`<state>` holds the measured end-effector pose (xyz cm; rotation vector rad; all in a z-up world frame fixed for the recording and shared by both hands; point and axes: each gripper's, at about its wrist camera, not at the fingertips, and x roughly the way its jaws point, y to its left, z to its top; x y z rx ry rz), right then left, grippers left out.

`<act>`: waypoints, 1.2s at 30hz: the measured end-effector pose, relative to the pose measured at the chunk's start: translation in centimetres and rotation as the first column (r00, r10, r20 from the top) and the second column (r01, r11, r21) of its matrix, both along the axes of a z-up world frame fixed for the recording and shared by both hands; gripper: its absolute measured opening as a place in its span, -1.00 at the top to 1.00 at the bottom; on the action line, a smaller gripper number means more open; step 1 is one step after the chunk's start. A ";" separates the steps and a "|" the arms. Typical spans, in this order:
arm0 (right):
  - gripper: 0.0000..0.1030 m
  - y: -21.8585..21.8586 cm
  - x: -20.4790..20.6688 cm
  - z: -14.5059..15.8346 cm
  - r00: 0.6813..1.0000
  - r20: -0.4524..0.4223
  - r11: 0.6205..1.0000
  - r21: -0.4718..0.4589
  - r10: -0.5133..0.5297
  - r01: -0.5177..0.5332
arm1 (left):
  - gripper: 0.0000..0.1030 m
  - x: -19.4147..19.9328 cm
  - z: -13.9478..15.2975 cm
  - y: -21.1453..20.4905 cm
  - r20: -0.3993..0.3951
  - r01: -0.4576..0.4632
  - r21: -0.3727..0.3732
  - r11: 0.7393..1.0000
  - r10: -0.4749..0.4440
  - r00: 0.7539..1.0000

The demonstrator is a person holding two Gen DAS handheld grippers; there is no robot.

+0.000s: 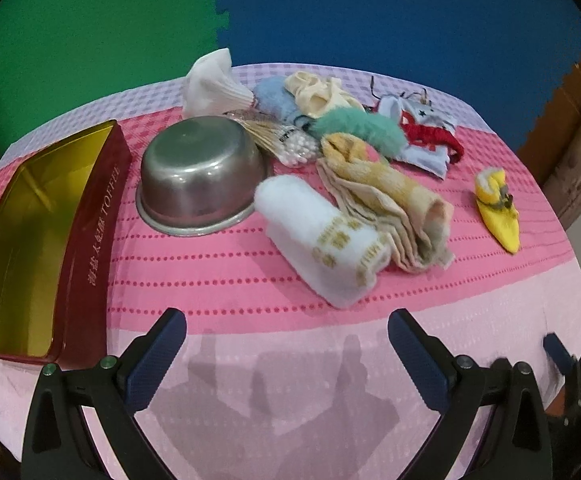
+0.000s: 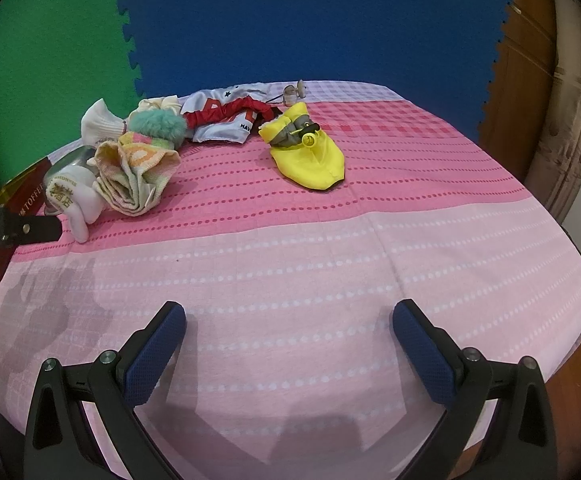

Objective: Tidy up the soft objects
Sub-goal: 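Reach the left tool to the rolled white towel and grasp it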

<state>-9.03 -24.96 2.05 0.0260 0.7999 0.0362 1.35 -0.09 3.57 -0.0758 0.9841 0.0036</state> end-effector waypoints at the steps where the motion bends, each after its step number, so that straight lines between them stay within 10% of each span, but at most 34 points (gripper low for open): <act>1: -1.00 0.0 0.0 0.0 1.000 0.000 1.000 0.001 0.000 0.000 | -1.00 0.1 0.0 0.0 -0.001 -0.001 -0.004 1.000 0.001 1.000; 12: -1.00 0.0 0.0 0.0 1.000 0.001 1.000 0.001 -0.001 0.001 | -1.00 2.1 0.2 2.2 -0.036 -0.037 -0.207 0.978 0.031 0.999; 25: -1.00 0.0 -0.1 0.1 1.000 0.000 1.000 -0.003 -0.001 0.001 | -0.98 2.6 0.6 0.5 0.024 -0.049 -0.040 0.998 0.050 0.998; 32: -1.00 0.0 -0.1 0.1 1.000 0.001 1.000 -0.003 -0.001 0.001 | -0.52 2.4 0.3 0.7 0.032 -0.017 -0.075 0.997 0.019 0.999; 36: -1.00 0.0 -0.1 0.1 1.000 0.001 1.000 -0.003 0.000 0.000 | 0.39 2.2 0.0 0.6 0.037 0.012 -0.106 0.994 -0.008 0.999</act>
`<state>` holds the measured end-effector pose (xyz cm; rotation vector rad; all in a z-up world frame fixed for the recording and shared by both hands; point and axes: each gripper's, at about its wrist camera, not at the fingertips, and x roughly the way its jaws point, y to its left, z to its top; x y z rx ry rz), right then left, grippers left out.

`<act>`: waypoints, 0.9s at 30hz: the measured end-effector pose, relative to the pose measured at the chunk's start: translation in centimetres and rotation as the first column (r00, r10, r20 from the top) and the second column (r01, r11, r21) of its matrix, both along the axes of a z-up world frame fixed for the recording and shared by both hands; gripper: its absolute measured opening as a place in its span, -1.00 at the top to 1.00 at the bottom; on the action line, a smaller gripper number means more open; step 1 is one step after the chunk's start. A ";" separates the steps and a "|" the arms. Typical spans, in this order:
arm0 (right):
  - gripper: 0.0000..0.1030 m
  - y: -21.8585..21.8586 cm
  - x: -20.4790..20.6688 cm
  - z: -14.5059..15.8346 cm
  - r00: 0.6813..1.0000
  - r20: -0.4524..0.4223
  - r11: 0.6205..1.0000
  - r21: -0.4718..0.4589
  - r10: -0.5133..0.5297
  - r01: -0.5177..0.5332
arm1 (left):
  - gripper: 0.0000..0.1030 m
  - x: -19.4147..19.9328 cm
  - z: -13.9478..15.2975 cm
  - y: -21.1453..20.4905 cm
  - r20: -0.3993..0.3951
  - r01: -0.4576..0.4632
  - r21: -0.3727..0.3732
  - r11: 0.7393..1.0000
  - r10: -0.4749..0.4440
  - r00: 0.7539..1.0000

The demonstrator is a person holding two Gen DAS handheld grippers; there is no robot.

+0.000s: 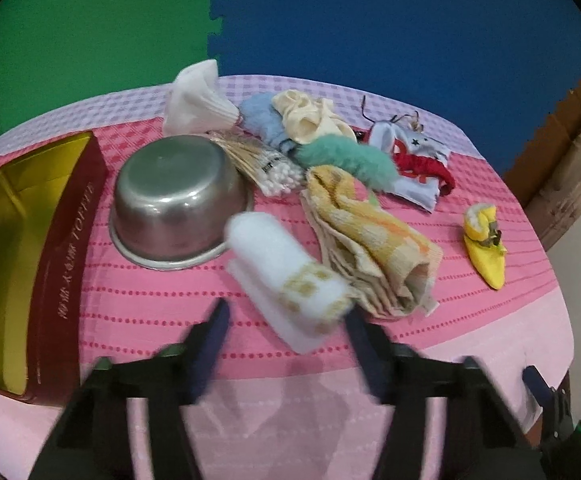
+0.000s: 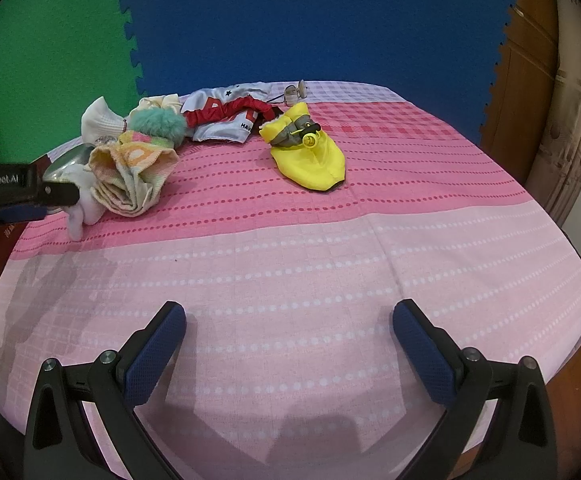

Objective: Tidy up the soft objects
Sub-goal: 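Reach the left tool to the rolled white towel and grasp it, then carry the white towel into the gold tin and open the left tool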

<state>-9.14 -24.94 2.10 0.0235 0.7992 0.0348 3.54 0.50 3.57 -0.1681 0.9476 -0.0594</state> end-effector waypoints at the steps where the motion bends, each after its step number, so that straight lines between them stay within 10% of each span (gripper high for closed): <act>1: -1.00 0.0 0.0 0.0 1.000 0.000 1.000 0.001 -0.001 0.001 | 0.52 -0.1 0.0 0.0 0.000 0.004 -0.010 1.000 -0.004 1.000; 17: -1.00 0.2 0.4 -0.1 1.000 -0.011 1.000 -0.019 -0.003 0.003 | 0.63 -6.9 6.8 4.0 0.170 0.001 -0.039 0.999 0.006 0.985; 27: -1.00 0.0 1.7 0.2 0.996 -0.080 0.999 -0.030 -0.032 0.030 | 0.64 -6.7 10.3 13.3 0.209 -0.169 0.042 0.985 0.157 0.965</act>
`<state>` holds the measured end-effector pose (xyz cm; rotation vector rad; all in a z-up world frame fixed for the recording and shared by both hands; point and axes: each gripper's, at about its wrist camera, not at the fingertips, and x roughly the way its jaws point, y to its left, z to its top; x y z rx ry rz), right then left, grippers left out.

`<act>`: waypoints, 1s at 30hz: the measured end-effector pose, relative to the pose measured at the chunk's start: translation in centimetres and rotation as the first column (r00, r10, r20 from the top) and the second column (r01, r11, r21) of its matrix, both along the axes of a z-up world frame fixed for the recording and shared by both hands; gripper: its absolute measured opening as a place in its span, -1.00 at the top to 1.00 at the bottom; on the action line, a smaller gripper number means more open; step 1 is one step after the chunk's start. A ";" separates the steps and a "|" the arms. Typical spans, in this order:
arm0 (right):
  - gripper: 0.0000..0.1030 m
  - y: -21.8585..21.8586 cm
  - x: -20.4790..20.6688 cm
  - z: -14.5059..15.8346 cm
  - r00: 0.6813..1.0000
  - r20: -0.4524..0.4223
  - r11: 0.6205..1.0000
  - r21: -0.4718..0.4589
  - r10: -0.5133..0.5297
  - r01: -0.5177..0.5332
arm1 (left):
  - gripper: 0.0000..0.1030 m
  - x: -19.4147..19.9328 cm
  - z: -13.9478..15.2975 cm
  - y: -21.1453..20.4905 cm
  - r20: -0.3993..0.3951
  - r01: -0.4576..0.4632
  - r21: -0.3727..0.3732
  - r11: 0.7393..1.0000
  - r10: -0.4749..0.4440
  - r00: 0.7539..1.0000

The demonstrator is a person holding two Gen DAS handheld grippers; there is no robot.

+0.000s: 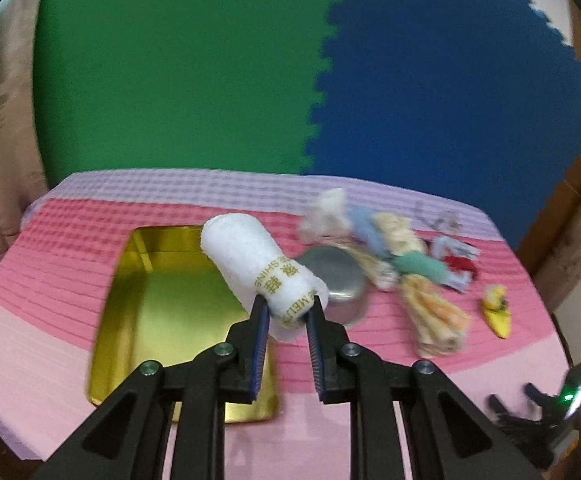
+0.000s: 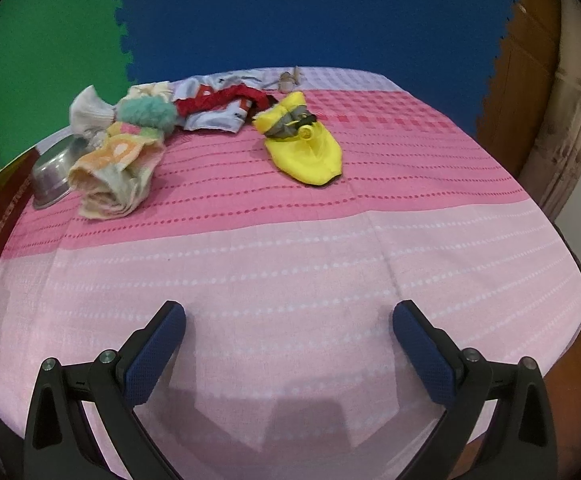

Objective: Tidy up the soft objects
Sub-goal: 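Carry the white towel into the gold tin and open the left tool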

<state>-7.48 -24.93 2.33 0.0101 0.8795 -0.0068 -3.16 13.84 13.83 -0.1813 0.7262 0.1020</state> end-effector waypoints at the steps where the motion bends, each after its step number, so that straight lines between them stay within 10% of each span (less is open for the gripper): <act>1: -1.00 -0.4 0.5 0.2 1.000 -0.013 1.000 0.007 -0.016 0.016 | 0.64 0.4 -0.4 1.0 -0.017 -0.016 -0.005 1.000 0.016 1.000; 13: -1.00 -8.3 9.3 2.1 0.969 -0.080 0.971 0.020 -0.234 0.236 | 0.56 4.8 -6.6 7.6 -0.181 -0.099 -0.030 0.995 0.092 0.979; 18: -1.00 -10.9 13.5 1.0 0.948 -0.112 0.955 -0.030 -0.298 0.296 | 0.12 5.6 -8.0 8.6 -0.225 -0.122 -0.040 0.992 0.110 0.968; 30: -1.00 -11.6 17.5 -0.4 0.942 -0.085 0.946 -0.051 -0.325 0.321 | -0.10 2.3 -1.6 4.3 -0.007 -0.005 -0.120 0.993 0.004 1.000</act>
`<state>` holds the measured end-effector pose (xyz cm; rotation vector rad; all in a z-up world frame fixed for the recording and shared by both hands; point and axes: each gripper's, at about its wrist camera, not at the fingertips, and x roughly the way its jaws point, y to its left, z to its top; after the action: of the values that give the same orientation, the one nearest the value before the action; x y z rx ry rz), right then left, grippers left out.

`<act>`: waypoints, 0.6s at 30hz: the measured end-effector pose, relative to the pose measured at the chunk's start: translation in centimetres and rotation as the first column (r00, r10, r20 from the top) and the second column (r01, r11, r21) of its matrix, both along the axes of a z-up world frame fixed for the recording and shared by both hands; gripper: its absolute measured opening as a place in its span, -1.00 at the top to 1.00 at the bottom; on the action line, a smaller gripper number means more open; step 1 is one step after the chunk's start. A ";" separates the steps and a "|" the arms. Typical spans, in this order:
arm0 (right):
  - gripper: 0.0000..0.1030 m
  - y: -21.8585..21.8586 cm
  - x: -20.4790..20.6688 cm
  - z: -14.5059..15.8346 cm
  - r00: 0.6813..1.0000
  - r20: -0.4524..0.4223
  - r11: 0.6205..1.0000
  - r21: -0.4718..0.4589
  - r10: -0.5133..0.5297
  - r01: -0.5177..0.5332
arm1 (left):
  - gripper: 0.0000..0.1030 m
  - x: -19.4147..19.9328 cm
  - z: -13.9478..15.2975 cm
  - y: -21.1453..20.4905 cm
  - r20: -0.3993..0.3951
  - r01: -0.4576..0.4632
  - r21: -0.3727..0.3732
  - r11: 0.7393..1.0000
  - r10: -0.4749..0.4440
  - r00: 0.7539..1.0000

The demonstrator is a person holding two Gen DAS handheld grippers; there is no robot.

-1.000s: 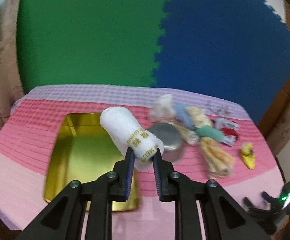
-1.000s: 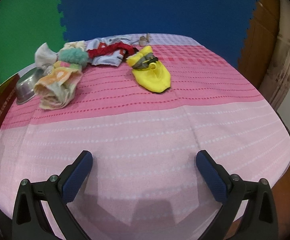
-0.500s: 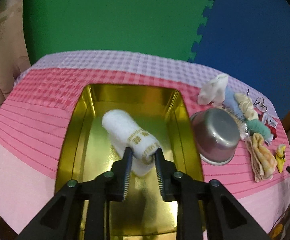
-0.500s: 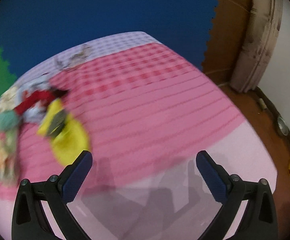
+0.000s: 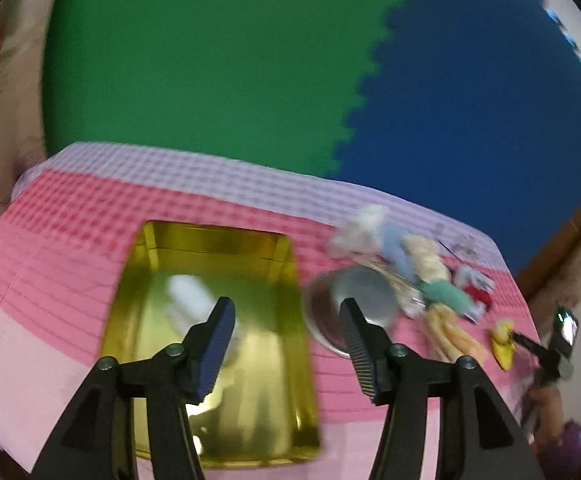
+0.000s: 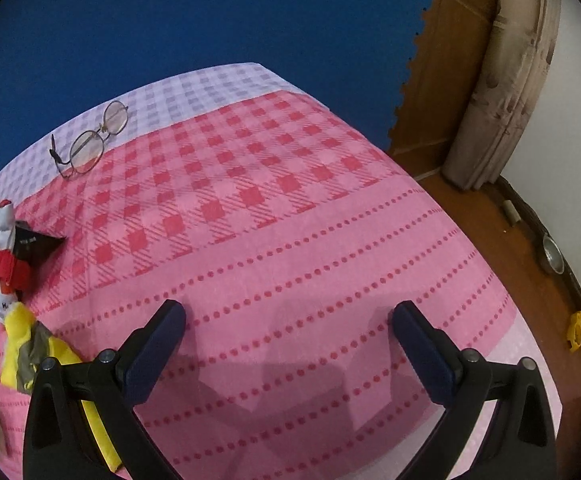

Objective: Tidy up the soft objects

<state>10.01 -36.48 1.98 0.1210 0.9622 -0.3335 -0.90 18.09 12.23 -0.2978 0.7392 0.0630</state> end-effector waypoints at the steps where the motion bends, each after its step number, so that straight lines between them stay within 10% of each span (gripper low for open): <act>1: -1.00 -0.1 -0.1 0.0 1.000 0.005 1.000 0.007 -0.001 0.001 | -0.10 0.0 0.2 -1.4 0.002 0.039 0.001 0.999 -0.039 0.999; 8: -1.00 -0.3 0.3 -0.2 1.000 0.011 1.000 0.025 -0.004 0.004 | -0.17 0.3 -3.3 -12.8 -0.088 0.261 0.088 0.961 -0.254 0.963; 15: -1.00 -0.4 0.3 -0.2 1.000 0.010 1.000 0.025 -0.004 0.004 | -0.16 3.4 -10.7 -16.0 -0.275 0.225 -0.002 0.974 -0.217 0.937; 18: -1.00 -0.4 0.3 -0.2 1.000 0.010 1.000 0.025 -0.004 0.004 | -0.21 3.5 -10.6 -15.8 -0.226 0.193 0.030 0.981 -0.181 0.957</act>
<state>10.33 -36.86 1.79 0.1474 0.9561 -0.3242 2.60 2.27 1.60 -0.1715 0.9839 -0.0653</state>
